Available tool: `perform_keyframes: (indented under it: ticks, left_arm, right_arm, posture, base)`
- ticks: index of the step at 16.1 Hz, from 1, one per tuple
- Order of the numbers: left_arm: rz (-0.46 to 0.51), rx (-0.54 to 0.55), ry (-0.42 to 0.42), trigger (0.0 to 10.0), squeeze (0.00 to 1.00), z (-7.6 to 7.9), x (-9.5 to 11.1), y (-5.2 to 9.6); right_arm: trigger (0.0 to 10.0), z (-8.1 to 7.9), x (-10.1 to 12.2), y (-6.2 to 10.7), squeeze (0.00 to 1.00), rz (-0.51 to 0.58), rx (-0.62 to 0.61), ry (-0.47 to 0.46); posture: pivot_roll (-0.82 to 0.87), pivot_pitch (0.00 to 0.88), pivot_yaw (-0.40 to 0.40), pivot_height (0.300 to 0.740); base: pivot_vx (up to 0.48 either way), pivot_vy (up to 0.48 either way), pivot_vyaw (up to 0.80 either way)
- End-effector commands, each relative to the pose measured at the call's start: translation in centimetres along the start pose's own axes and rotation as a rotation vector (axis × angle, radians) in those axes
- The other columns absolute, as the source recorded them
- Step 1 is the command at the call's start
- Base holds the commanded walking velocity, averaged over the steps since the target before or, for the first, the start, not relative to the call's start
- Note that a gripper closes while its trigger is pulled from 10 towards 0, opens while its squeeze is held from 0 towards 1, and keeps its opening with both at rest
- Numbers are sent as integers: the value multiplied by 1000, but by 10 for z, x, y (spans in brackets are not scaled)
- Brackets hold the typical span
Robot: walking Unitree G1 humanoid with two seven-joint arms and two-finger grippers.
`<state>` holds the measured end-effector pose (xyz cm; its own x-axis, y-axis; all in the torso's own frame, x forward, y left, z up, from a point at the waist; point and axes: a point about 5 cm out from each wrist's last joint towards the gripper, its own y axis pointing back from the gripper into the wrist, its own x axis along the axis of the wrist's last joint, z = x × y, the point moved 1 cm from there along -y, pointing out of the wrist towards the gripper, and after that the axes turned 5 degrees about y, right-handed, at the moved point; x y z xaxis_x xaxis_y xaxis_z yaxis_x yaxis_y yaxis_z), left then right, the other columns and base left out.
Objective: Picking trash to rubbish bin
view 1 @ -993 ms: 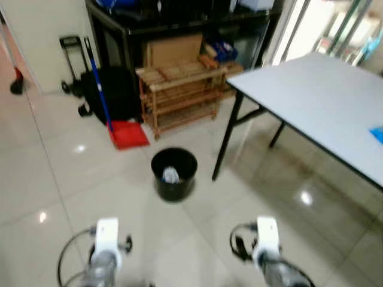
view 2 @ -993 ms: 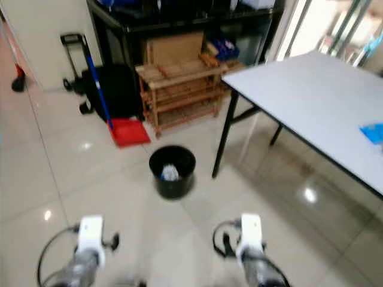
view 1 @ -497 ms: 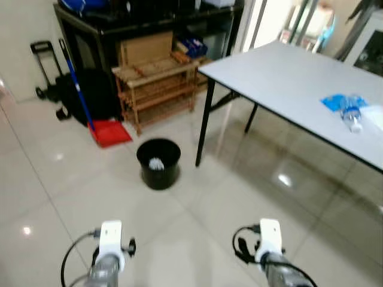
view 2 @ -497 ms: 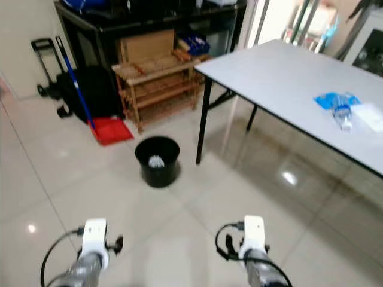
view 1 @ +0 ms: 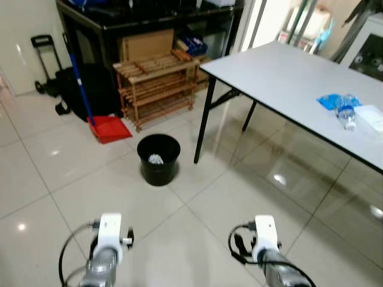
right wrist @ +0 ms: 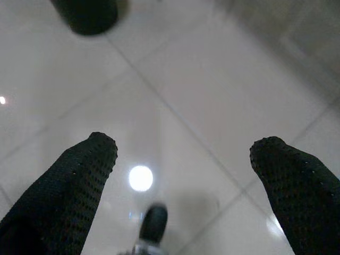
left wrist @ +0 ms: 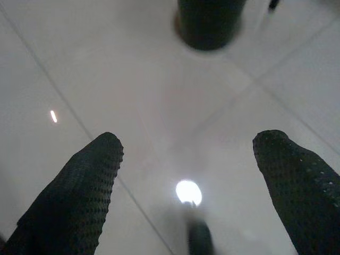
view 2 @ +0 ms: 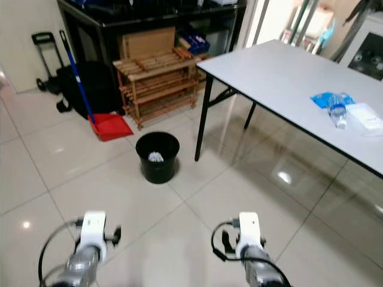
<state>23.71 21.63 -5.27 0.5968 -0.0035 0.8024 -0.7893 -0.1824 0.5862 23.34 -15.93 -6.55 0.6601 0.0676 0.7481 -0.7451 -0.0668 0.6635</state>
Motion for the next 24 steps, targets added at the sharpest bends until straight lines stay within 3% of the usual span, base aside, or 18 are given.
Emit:
perform_keyframes:
  ticks: [1, 5, 6, 9, 10, 12, 16, 20, 24]
  left_arm:
    - [131, 19, -8, 10000, 0, -1, 31, -6]
    - [498, 45, -3, 10000, 0, -4, 120, -7]
    - [622, 48, 5, 10000, 0, -2, 153, -1]
    - [881, -1, -7, 10000, 0, 11, 217, 24]
    - [905, -14, -16, 10000, 0, 12, 220, 27]
    - [926, -15, -86, 10000, 0, 20, 220, 27]
    - [914, -34, -57, 10000, 0, 28, 218, 35]
    - [955, -31, -48, 10000, 0, 27, 234, 44]
    - [973, -29, -49, 10000, 0, 28, 242, 49]
  right_arm:
    - [10000, 5, 32, -4, 0, 137, -7, 38]
    - [10000, 6, 141, 2, 0, 573, -24, 62]
    - [10000, 9, 183, 13, 0, 724, -62, 42]
    - [10000, 5, 252, 51, 0, 1018, -115, 67]
    - [10000, 2, 259, 59, 0, 1060, -115, 55]
    - [10000, -2, 255, 58, 0, 1044, -127, 63]
    - [10000, -8, 243, 51, 0, 960, -122, 49]
    - [10000, -8, 242, 46, 0, 908, -122, 67]
    - [10000, 2, 238, 42, 0, 868, -185, 39]
  posture:
    - [-13, 4, -88, 740]
    - [-18, 0, -81, 740]
    - [-15, 0, -81, 740]
    - [-15, 0, -77, 740]
    - [-15, 0, -77, 740]
    - [-18, 0, -75, 740]
    - [-12, 0, -78, 740]
    - [-6, 0, -75, 740]
    - [3, 0, -75, 740]
  base:
    - [0, 0, 0]
    - [0, 0, 0]
    - [0, 0, 0]
    - [0, 0, 0]
    - [0, 0, 0]
    - [0, 0, 0]
    - [0, 0, -302]
    - [0, 0, -800]
    - [0, 0, -800]
